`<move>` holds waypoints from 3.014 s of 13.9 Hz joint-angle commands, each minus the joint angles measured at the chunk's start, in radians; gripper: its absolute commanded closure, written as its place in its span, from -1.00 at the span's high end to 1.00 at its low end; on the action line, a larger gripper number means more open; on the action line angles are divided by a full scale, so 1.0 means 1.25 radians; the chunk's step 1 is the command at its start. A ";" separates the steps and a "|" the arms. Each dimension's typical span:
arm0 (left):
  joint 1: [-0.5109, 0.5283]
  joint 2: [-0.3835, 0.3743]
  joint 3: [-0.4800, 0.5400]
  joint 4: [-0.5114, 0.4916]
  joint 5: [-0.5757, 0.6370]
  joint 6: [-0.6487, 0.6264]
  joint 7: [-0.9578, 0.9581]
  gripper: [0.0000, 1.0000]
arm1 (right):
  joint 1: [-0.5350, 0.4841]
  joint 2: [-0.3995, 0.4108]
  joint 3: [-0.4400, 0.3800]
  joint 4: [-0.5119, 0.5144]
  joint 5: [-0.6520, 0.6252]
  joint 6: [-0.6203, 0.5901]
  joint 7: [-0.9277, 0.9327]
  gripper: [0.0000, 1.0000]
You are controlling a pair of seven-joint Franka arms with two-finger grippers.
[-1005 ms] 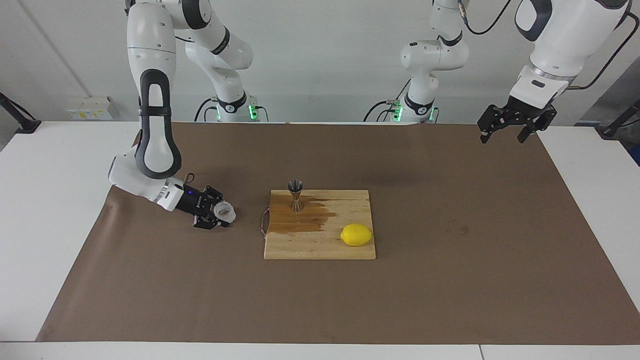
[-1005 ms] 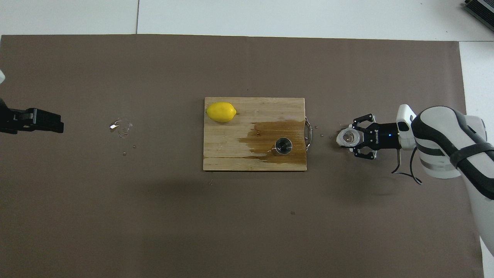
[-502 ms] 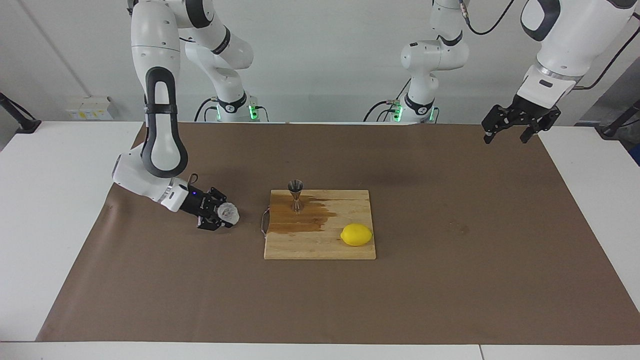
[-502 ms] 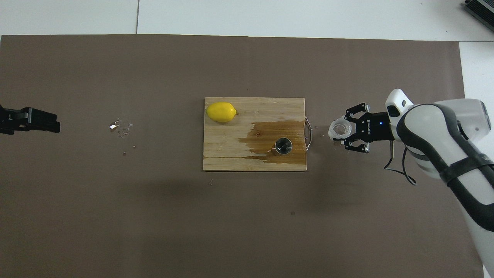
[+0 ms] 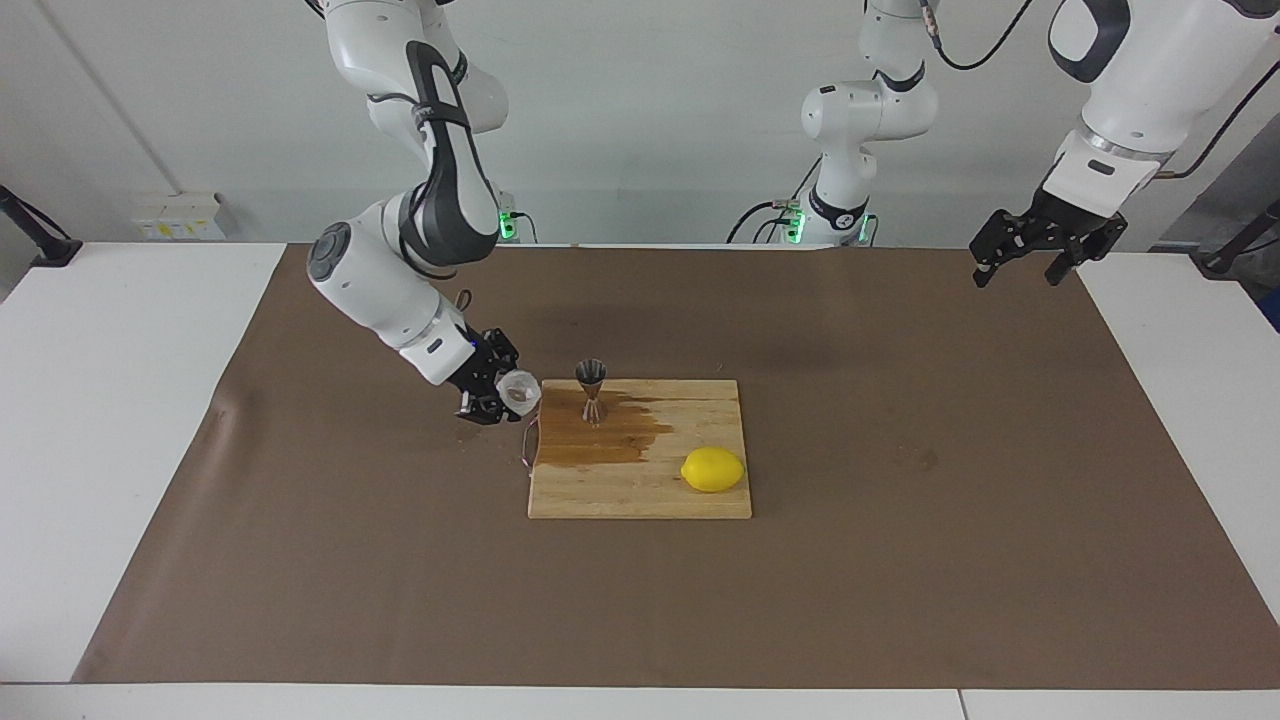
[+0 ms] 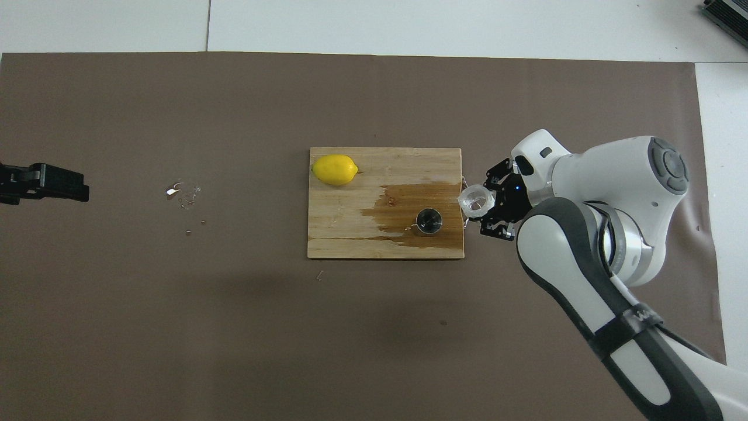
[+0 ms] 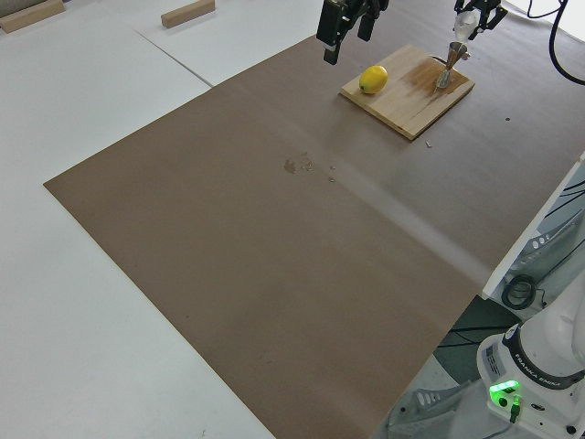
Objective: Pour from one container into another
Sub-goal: 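Lift the white cup with the right gripper above the metal cup, then tilt the white cup with the right gripper over the metal cup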
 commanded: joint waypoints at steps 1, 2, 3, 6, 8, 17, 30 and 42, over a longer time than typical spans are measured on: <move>0.008 -0.014 -0.004 -0.010 -0.010 -0.010 0.002 1.00 | 0.025 -0.035 -0.001 -0.009 -0.095 -0.006 0.091 -0.52; 0.008 -0.014 -0.004 -0.010 -0.010 -0.010 0.002 1.00 | 0.039 -0.045 -0.001 -0.008 -0.138 -0.009 0.126 -0.52; 0.009 -0.014 -0.002 -0.010 -0.010 -0.009 0.002 1.00 | 0.053 -0.050 -0.001 -0.008 -0.173 -0.018 0.158 -0.51; 0.009 -0.014 -0.002 -0.010 -0.010 -0.009 0.002 1.00 | 0.096 -0.060 0.000 -0.008 -0.279 -0.023 0.238 -0.52; 0.009 -0.014 -0.004 -0.010 -0.010 -0.010 0.002 1.00 | 0.103 -0.064 0.003 -0.010 -0.324 -0.024 0.264 -0.52; 0.009 -0.014 -0.002 -0.010 -0.010 -0.010 0.002 1.00 | 0.156 -0.075 0.004 -0.010 -0.480 -0.047 0.351 -0.55; 0.009 -0.014 -0.002 -0.010 -0.010 -0.009 0.002 1.00 | 0.179 -0.076 0.005 -0.011 -0.512 -0.047 0.378 -0.55; 0.009 -0.014 -0.002 -0.010 -0.010 -0.009 0.002 1.00 | 0.178 -0.074 0.006 -0.014 -0.512 -0.040 0.378 -0.55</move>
